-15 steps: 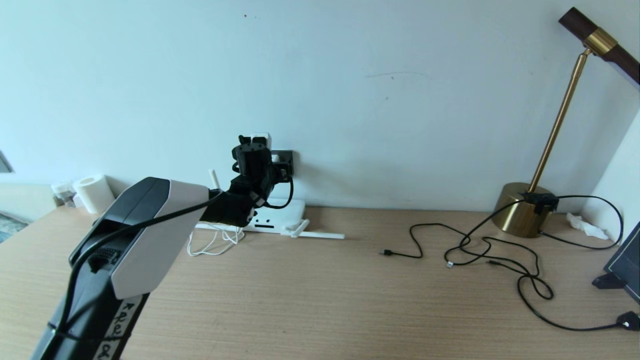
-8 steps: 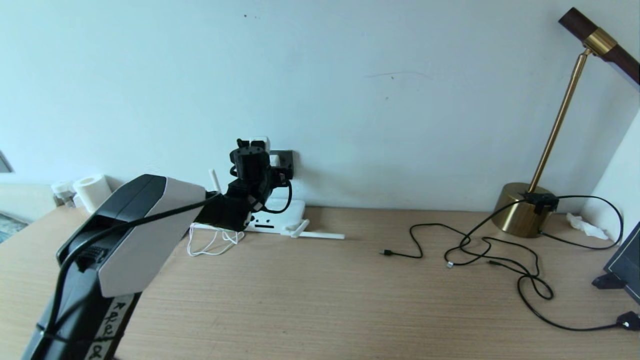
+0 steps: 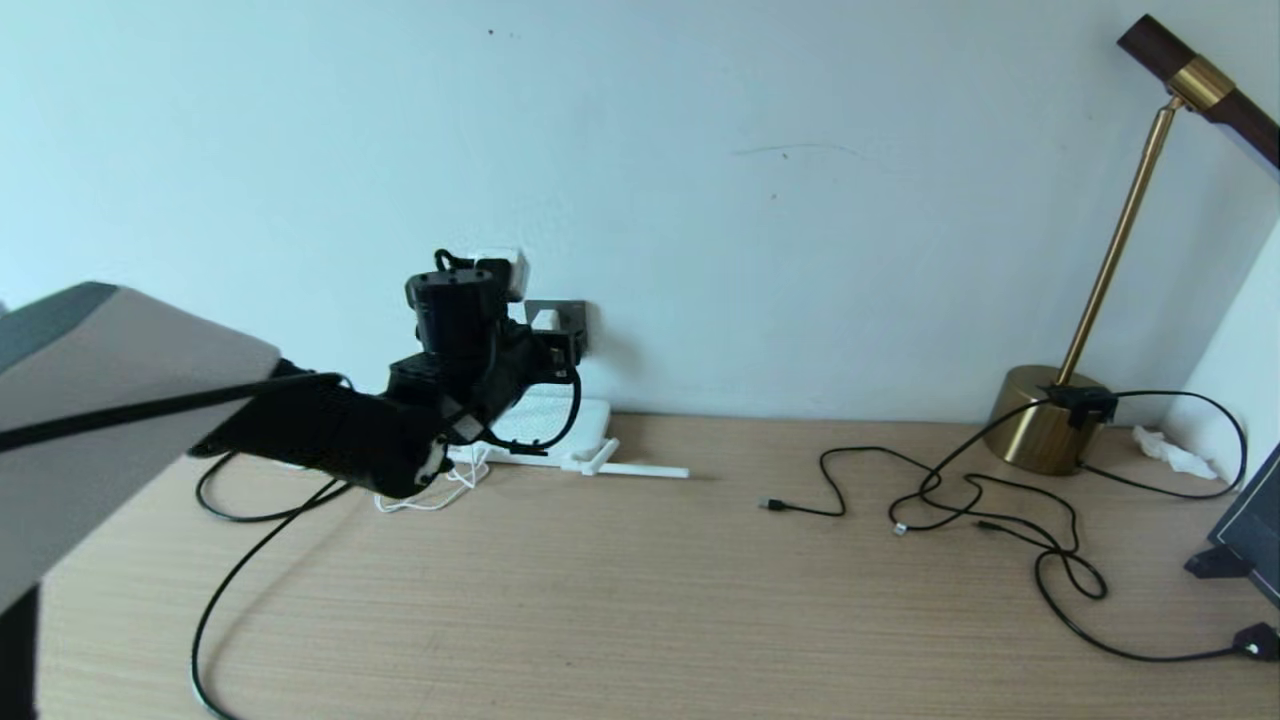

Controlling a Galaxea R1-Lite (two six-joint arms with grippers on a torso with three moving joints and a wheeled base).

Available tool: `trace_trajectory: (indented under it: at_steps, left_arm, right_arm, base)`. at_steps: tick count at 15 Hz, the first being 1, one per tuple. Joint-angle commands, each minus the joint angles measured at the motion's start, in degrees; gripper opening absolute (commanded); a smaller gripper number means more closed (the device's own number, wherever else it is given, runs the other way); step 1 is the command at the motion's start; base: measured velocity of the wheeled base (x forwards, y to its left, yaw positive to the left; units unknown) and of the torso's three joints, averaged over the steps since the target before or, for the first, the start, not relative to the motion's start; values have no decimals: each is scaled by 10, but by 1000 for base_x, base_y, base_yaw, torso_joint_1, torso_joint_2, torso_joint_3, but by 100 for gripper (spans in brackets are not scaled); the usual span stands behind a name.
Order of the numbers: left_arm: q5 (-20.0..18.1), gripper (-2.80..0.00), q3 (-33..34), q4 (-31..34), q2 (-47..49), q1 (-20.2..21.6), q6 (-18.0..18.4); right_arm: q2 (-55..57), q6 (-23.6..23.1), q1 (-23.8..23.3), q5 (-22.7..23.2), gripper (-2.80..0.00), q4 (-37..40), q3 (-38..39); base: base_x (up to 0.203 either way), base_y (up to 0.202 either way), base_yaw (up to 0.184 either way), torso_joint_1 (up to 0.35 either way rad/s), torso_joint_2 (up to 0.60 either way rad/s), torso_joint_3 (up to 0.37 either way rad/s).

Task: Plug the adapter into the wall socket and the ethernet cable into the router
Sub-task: Pick up cable

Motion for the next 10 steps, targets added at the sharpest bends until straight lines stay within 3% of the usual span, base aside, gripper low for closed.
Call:
trace_trajectory:
  at_steps: [1,4,6,8,10]
  left_arm:
    - [-1,-280,113,-1,-159,-31,1]
    - [-29,-280,226,29,-313,-61,29]
    - [-52,-280,272,131,-434,-68,56]
    - [-72,-280,288,332,-562,-72,92]
    - [-90,-280,277,612,-669,-77,144]
  right_arm:
    - [0,0,1,0,-280,0,5]
    - [0,0,1,0,-280,0,6]
    - [0,0,0,0,-280,0,6]
    - [0,-2,0,0,-280,0,6]
    - [0,0,1,0,-280,0,6]
  base:
    - [0,0,0,0,0,0]
    - [0,0,0,0,0,0]
    - [0,0,0,0,0,0]
    - [0,0,0,0,0,0]
    - [0,0,0,0,0,0]
